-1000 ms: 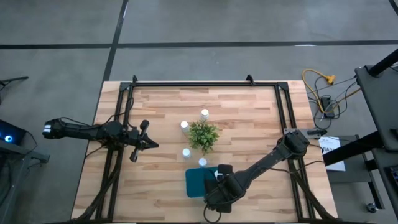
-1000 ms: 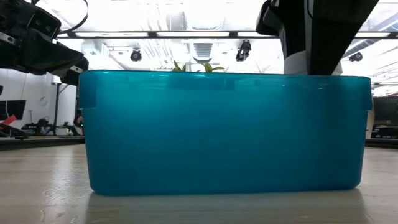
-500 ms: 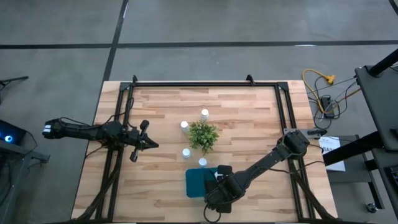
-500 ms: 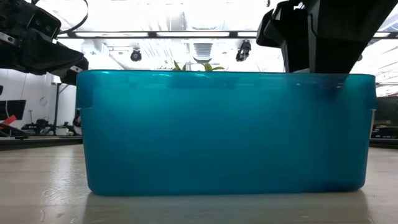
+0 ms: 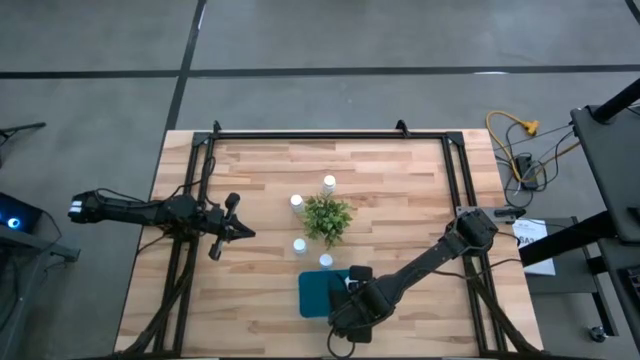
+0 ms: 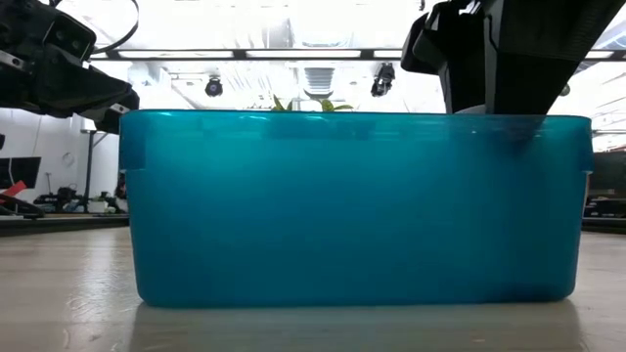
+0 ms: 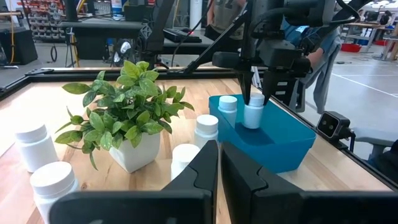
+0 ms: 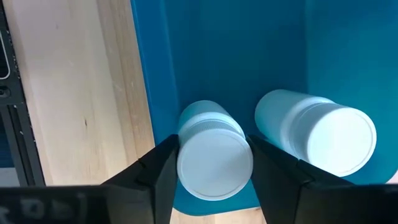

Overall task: Pick and place pill bottles into a basket
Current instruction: Put the white medicine bottle into the blue bin

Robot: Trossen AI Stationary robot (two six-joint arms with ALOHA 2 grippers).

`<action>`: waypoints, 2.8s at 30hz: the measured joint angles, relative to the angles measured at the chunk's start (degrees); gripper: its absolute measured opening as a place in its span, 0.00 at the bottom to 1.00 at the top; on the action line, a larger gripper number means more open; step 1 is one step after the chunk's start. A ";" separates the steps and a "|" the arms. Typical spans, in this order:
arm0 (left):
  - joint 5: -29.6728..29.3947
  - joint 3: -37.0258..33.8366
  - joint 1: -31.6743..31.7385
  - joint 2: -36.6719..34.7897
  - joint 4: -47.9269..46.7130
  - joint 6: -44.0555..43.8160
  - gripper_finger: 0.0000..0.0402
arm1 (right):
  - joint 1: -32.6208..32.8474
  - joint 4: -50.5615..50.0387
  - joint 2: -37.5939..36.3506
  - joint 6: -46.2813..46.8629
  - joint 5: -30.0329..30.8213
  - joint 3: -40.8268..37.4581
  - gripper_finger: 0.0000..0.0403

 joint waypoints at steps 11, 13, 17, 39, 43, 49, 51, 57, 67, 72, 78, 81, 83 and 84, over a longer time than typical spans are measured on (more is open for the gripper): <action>0.01 0.00 -0.01 -0.02 0.00 0.00 0.00 | 0.00 0.30 0.00 -0.61 -0.04 0.00 0.42; 0.01 0.01 -0.02 -0.02 0.00 0.00 0.00 | 0.00 0.53 0.00 -0.61 -0.05 0.00 0.42; 0.00 0.00 0.00 -0.02 0.00 0.00 0.00 | 0.00 1.18 0.00 -0.57 -0.09 0.00 0.44; -0.01 0.00 -0.01 -0.02 0.00 -0.04 0.00 | -0.08 0.93 -0.22 0.78 -0.68 -0.09 0.52; 0.00 0.02 -0.01 -0.07 0.01 -0.04 0.00 | -0.25 0.94 -0.28 0.23 -0.66 -0.04 0.52; 0.01 0.02 0.00 -0.11 0.02 0.00 0.00 | -1.04 1.07 -0.28 -1.45 -0.59 0.95 0.52; 0.01 0.00 0.00 -0.11 0.02 0.00 0.00 | -1.37 1.07 -0.30 -2.22 -0.51 1.49 0.52; 0.01 0.02 0.01 -0.04 0.00 0.02 0.00 | -2.36 1.22 -0.33 -4.29 -0.26 3.17 0.52; -0.02 0.00 0.01 -0.11 0.02 0.04 0.00 | -5.67 -2.64 -0.35 -10.48 0.58 6.92 0.52; 0.00 0.01 0.01 -0.09 0.01 0.04 0.00 | -7.48 -7.63 -0.44 -13.37 4.49 9.33 0.52; 0.01 0.02 0.01 -0.15 -0.01 0.04 0.00 | -8.53 -10.19 -2.93 -14.23 9.47 9.39 0.49; 0.01 0.00 0.01 -0.15 -0.02 0.04 0.00 | -8.54 -10.38 -5.26 -14.09 11.74 8.78 0.46; 0.03 0.02 -0.01 -0.15 0.00 0.02 0.00 | -8.33 -10.35 -6.76 -13.42 13.28 8.25 0.44; 0.04 0.00 0.00 -0.15 -0.05 0.02 0.00 | -8.19 -10.22 -7.61 -13.09 13.82 7.57 0.43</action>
